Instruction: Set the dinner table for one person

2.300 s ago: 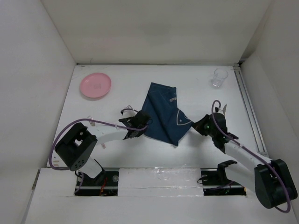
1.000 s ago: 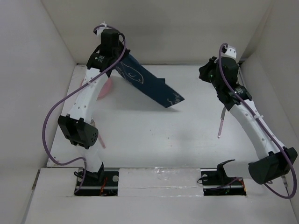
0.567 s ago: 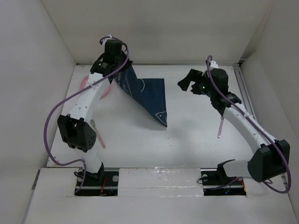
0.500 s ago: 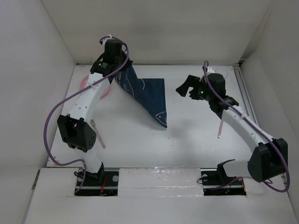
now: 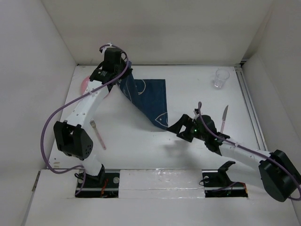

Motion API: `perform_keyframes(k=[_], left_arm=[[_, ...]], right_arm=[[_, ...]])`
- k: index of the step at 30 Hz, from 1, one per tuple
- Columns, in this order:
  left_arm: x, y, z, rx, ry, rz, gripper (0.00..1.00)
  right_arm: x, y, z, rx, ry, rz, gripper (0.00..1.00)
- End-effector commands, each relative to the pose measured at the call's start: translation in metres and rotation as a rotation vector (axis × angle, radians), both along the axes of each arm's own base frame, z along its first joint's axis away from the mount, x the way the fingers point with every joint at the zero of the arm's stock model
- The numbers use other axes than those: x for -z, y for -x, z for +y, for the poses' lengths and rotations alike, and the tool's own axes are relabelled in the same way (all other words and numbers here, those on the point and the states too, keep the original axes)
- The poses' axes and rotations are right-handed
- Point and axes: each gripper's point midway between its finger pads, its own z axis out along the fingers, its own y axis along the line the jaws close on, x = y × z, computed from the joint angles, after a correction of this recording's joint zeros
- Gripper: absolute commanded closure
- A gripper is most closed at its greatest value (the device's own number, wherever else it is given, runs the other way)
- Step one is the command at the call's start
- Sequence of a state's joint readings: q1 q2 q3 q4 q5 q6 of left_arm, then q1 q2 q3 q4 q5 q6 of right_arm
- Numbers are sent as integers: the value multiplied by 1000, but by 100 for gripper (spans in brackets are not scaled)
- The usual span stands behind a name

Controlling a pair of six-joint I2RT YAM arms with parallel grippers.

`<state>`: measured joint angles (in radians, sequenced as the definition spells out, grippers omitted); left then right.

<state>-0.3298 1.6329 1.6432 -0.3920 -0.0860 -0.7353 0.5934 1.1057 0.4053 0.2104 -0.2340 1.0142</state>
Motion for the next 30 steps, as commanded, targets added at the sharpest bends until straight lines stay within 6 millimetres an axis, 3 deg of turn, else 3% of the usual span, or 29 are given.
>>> perform_keyframes(k=[1,5,9,14,17,20,22,25,27,30], left_arm=[[-29,3,-3,13,47,-88,100],[-21,3,-3,13,43,-77,100],[-23,2,-3,13,46,-85,100],[-27,4,-2,13,49,-94,100],[-25,5,-2,13,46,-85,100],[-29,7,-1,13,49,-94,100],[-29,7,-1,13,49,-94,100],[-29,7,-1,13,49,-94,100],[-32,7,-1,13,49,-94,100],[-31,7,0,4,45,-96,100]], right_arm=[[-26,-5,8,133,-230,-11,0],[-21,-5,10,193,-270,0,0],[-18,-20,25,194,-279,36,0],[18,-36,41,239,-279,146,2],[20,-46,53,244,-311,176,5],[37,-53,61,256,-300,228,6],[49,-59,63,286,-316,257,10],[60,-61,63,299,-329,257,26],[66,-62,58,330,-331,262,42],[69,-61,52,368,-319,260,52]])
